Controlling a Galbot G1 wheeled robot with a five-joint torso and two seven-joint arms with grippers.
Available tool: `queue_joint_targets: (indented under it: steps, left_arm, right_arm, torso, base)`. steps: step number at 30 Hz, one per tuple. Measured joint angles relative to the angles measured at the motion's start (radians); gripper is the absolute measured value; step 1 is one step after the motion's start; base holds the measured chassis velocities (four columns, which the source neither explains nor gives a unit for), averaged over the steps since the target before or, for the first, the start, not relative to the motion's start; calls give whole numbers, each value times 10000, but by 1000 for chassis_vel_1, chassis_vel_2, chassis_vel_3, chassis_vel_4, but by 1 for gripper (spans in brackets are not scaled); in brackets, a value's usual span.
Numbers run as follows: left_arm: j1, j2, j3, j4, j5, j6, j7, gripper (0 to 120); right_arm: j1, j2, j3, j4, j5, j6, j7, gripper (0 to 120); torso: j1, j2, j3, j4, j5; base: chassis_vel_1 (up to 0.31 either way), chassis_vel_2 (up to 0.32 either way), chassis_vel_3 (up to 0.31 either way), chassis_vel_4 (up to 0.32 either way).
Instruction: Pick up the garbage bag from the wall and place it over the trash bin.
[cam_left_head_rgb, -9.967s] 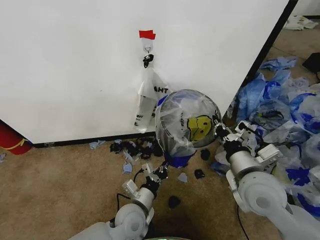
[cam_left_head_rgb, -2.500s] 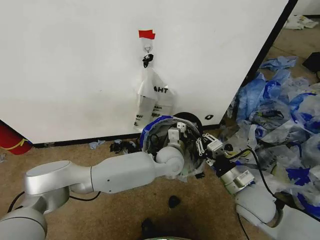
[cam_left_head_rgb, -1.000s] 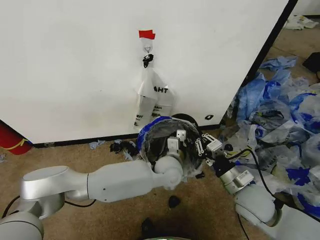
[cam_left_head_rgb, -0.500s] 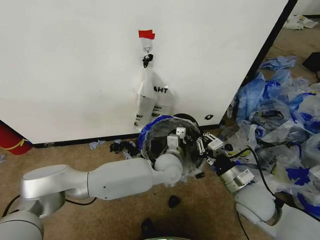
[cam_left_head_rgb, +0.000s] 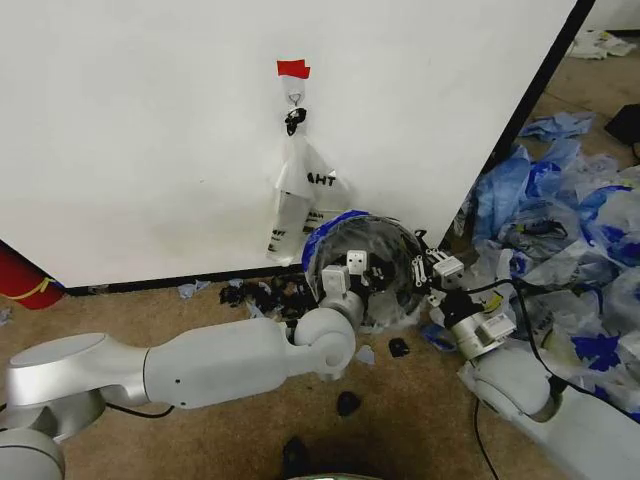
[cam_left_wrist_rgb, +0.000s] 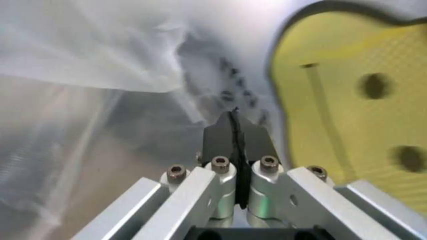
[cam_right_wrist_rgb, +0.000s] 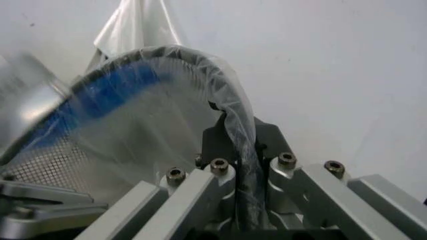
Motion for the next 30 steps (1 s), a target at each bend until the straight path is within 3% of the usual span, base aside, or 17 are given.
queue_joint_targets:
  steps: [9,14,18,23,28,30]
  left_arm:
    - [-452,236,56,-608,-340,9,-79,0]
    - [-687,1038,50,-1144,-491,29,-106,0]
    - [-629,2040,-174,-1794,-573,43,-66,0]
    - [84,2833,-916,-2347,-511,43,58,0]
    - [1689,4340,-3288,-3364,-514,7,653,0]
    - [2026,4586,-3724,-3504,-544,-4,740,0]
  right_arm:
    - [22,235,3,-603,-81,39,23,0]
    - [0,334,103,-681,141,43,242,0]
    - [11,465,196,-694,509,16,458,0]
    - [79,507,290,-574,1070,-11,530,0]
    - [-119,473,377,65,2378,-211,1014,0]
    - [-172,497,380,146,2593,-225,1101,0]
  torso:
    - [0,0,0,-1,1]
    - [0,0,0,-2,-1]
    - [0,0,0,1,-1]
    - [0,0,0,-3,-2]
    - [-1,1,-1,1,0]
    - [-1,0,-2,2,0]
  base:
    - [0,0,0,0]
    - [0,0,0,0]
    - [0,0,0,0]
    - [0,0,0,0]
    - [0,0,0,0]
    - [0,0,0,0]
